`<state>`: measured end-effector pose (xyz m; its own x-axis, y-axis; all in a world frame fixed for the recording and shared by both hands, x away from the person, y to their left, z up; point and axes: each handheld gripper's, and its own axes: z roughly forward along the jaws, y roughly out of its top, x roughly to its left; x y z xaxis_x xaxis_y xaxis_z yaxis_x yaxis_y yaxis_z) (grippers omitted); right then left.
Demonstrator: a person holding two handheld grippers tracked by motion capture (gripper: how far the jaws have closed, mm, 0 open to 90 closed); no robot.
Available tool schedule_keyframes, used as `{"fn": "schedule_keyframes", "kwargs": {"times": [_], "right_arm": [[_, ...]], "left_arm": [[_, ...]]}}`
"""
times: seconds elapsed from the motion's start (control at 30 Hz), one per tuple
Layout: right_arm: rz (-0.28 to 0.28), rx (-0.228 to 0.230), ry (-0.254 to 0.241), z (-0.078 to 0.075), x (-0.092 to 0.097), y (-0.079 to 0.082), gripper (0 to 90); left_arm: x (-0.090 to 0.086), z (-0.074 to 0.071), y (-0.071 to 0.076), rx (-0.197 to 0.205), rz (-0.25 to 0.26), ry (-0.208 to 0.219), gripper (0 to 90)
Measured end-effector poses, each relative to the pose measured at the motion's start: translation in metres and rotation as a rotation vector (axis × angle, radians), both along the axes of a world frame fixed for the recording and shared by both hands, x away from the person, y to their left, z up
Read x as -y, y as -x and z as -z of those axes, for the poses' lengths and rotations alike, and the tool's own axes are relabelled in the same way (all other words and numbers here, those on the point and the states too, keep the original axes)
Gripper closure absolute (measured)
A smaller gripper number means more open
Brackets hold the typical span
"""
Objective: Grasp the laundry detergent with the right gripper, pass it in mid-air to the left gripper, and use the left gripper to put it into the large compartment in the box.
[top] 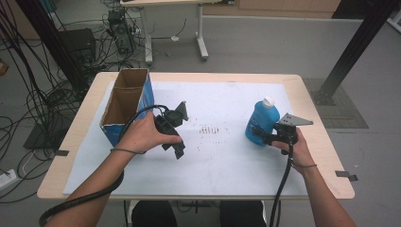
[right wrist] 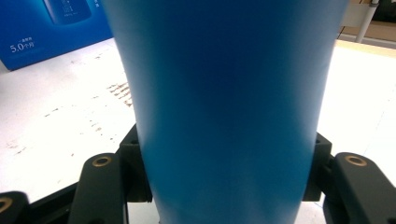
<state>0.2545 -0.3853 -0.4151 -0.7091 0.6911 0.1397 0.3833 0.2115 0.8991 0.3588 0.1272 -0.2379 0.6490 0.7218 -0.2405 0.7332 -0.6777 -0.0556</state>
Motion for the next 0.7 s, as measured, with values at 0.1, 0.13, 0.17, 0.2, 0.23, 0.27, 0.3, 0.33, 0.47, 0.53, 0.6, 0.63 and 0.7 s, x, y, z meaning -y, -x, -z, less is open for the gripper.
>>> {"fn": "schedule_keyframes", "kwargs": {"times": [0.1, 0.13, 0.17, 0.2, 0.23, 0.27, 0.3, 0.33, 0.47, 0.53, 0.6, 0.63, 0.7], "right_arm": [[0.001, 0.006, 0.001, 0.0008, -0.0001, 0.0008, 39.6], [0.001, 0.01, 0.002, 0.0011, -0.0002, 0.0013, 39.7], [0.001, 0.01, 0.002, 0.0011, -0.0002, 0.0013, 39.7], [0.0, 0.013, 0.002, 0.0014, -0.0001, 0.0015, 39.8], [0.0, 0.013, 0.002, 0.0016, -0.0001, 0.0015, 39.9], [0.001, 0.013, 0.001, 0.0017, -0.0001, 0.0016, 39.9], [0.001, 0.013, 0.0, 0.0019, 0.0, 0.0017, 39.9], [0.0, 0.015, 0.001, 0.0021, 0.0, 0.0018, 40.0], [0.001, 0.02, 0.002, 0.0027, -0.0002, 0.0025, 40.2], [0.001, 0.023, 0.0, 0.0033, 0.0, 0.0028, 40.2], [0.0, 0.026, 0.003, 0.0034, -0.0001, 0.003, 40.4], [0.0, 0.027, 0.003, 0.0034, -0.0003, 0.0032, 40.4], [0.001, 0.031, 0.005, 0.0037, -0.0005, 0.0037, 40.6]], "left_arm": [[-0.0006, 0.0004, 0.0006, 0.0, 0.0, 0.001, 8.3], [-0.0006, 0.0004, 0.0006, 0.0, 0.0, 0.001, 8.3], [-0.0004, 0.0002, 0.0008, 0.001, -0.001, -0.002, 8.3], [-0.0008, 0.0002, 0.0009, -0.001, -0.002, 0.0, 8.3], [-0.0012, 0.0004, 0.0007, -0.002, -0.003, 0.002, 8.3], [-0.0022, 0.0004, 0.0004, -0.004, -0.004, 0.007, 8.3], [-0.0023, 0.0005, 0.0004, -0.004, -0.005, 0.007, 8.3], [-0.0023, 0.0006, 0.0004, -0.004, -0.004, 0.006, 8.3], [-0.0027, 0.0005, 0.0003, -0.003, -0.003, 0.007, 8.3], [-0.0029, 0.0006, -0.0001, -0.004, -0.004, 0.007, 8.3], [-0.0024, 0.0008, 0.0, -0.004, -0.004, 0.005, 8.2], [-0.0023, 0.0007, 0.0004, -0.003, -0.004, 0.005, 8.2], [-0.0027, 0.0009, 0.0005, -0.004, -0.004, 0.008, 8.2]]}}
